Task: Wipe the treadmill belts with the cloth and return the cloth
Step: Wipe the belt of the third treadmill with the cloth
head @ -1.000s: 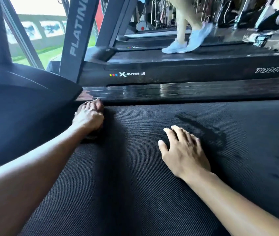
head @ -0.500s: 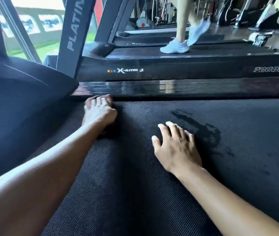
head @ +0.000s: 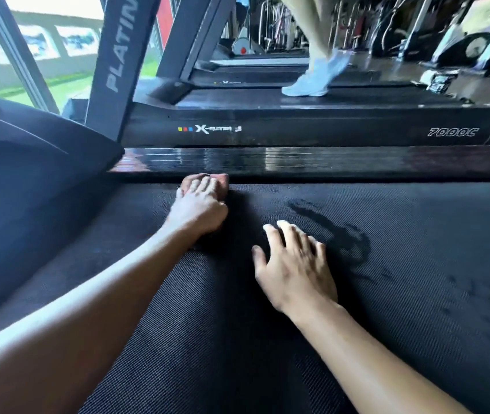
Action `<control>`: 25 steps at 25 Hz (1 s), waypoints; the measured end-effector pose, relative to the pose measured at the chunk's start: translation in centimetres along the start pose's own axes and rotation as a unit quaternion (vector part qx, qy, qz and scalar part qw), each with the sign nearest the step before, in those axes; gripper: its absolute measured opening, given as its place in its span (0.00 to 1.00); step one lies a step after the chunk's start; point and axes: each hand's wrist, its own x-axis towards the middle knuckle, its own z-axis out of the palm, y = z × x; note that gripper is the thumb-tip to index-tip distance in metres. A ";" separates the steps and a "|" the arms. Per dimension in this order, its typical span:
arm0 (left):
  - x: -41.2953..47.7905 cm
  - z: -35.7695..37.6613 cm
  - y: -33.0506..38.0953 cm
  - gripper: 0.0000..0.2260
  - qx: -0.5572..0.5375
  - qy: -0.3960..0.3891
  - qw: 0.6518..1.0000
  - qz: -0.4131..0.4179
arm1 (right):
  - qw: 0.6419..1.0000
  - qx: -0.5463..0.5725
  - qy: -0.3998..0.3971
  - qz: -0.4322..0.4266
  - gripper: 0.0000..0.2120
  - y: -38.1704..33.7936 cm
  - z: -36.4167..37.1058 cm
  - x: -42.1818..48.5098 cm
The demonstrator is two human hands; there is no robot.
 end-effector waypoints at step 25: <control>-11.5 -1.8 -7.0 0.23 -0.026 0.012 0.998 -0.051 | 0.989 0.132 0.017 0.061 0.17 -9.5 -2.9 5.8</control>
